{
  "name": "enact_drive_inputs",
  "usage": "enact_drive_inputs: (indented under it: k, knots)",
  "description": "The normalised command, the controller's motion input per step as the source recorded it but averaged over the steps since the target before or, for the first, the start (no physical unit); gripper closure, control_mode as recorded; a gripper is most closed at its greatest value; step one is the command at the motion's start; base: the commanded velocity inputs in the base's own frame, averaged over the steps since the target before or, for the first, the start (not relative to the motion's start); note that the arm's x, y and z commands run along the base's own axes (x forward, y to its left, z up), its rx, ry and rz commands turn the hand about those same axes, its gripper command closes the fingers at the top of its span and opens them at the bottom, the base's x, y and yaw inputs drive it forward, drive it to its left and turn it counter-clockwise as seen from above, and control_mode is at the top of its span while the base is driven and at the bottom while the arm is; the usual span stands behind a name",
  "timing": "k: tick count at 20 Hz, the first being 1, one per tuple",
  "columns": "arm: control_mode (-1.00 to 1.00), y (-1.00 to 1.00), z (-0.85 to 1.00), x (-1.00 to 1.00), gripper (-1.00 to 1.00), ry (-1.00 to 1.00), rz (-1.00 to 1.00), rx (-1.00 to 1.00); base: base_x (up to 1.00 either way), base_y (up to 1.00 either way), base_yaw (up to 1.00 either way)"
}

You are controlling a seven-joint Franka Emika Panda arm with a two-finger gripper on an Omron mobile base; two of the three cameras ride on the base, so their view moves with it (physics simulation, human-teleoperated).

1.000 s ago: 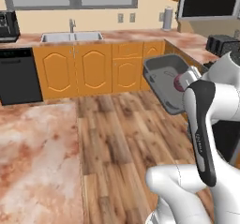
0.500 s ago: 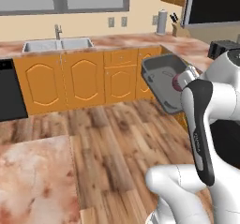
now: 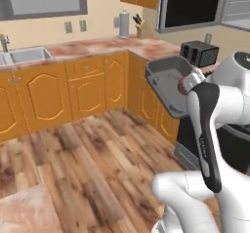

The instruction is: Place the tupperware containing the fish and onion meal in the microwave. Close the microwave door and press the start button to reheat the meal.

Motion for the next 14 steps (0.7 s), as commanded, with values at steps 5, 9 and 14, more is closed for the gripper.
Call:
enact_drive_inputs:
  k: [5, 9, 14]
  knots:
    - [1.00, 0.00, 0.00, 0.00, 1.00, 0.00, 0.00, 0.00, 0.60, -0.24, -0.51]
    - [1.00, 0.00, 0.00, 0.00, 1.00, 0.00, 0.00, 0.00, 0.74, -0.17, -0.52]
    - [1.00, 0.00, 0.00, 0.00, 1.00, 0.00, 0.00, 0.00, 0.78, -0.14, -0.51]
